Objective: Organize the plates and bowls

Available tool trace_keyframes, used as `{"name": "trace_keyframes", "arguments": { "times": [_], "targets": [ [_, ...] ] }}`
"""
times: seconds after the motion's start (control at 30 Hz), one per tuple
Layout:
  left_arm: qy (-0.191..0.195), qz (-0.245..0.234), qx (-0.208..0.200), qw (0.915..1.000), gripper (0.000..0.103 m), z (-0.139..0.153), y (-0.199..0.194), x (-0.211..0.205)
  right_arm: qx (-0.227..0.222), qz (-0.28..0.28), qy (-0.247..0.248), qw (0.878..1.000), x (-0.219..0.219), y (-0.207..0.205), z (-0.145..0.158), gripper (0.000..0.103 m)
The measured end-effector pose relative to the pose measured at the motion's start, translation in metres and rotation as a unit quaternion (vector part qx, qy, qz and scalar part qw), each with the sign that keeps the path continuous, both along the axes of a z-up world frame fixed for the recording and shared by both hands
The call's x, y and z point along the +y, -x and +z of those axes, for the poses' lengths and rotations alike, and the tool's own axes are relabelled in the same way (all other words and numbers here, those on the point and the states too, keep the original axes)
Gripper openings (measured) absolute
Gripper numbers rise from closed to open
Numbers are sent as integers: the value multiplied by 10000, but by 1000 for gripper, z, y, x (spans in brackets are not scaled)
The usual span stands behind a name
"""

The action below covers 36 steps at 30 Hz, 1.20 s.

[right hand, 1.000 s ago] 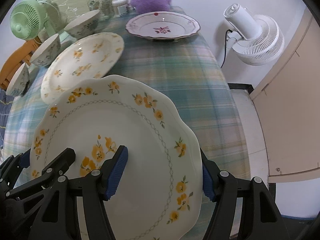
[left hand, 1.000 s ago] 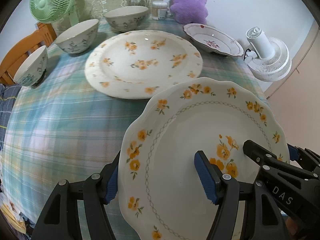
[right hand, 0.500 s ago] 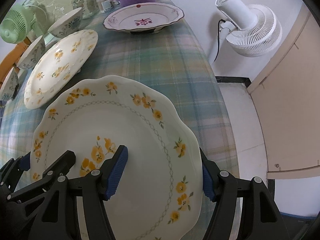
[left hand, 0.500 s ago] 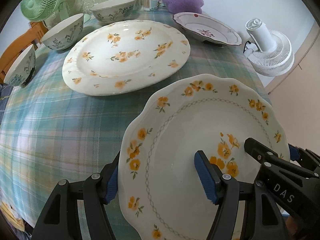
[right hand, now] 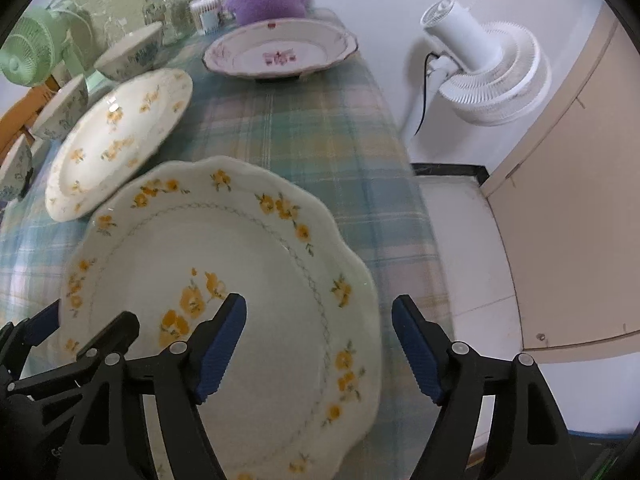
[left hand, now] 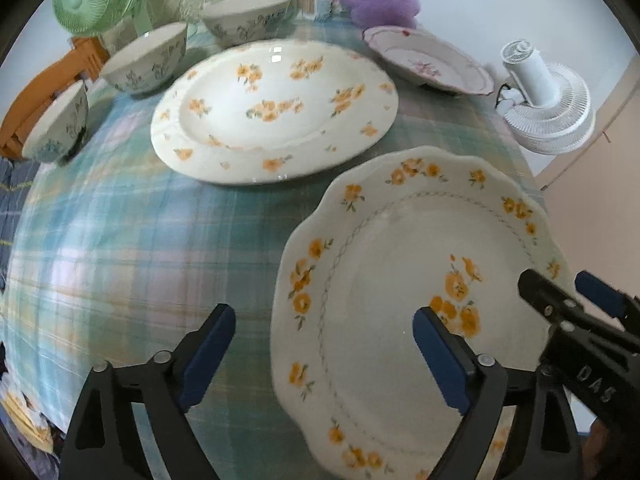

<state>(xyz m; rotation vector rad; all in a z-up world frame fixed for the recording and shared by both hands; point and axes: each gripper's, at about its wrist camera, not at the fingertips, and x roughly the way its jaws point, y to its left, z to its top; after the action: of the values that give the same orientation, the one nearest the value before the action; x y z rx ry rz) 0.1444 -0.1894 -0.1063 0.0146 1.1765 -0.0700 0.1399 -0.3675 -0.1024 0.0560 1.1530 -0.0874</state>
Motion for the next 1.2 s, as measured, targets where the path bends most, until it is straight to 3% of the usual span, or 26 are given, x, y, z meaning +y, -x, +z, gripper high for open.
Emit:
{"name": "trace_keyframes", "arguments": {
  "times": [0.1,0.2,0.4,0.67,0.97,1.2],
  "targets": [
    [-1,-136,-144,9998,96,13,3,4,-182,-34,37,9998,3,7,19,80],
    [101,-343,-280,9990,99,26,6,7,-337,-55,-79,9994,9,10,33,91],
    [53,-547,-545,9970,99,48,15,23,-657,147,-142,9976,52,20,57,91],
    [45,-470,-890,9949,99,71,6,53,-940,-147,-126,9954,82,24,81,91],
    [-48,-313,-1069,9938,98,78,-46,71,-1023,34,-73,9947,107,-29,92,91],
    [-186,-22,-962,9952,98,63,-104,80,-988,179,-120,9949,116,-90,80,90]
  ]
}}
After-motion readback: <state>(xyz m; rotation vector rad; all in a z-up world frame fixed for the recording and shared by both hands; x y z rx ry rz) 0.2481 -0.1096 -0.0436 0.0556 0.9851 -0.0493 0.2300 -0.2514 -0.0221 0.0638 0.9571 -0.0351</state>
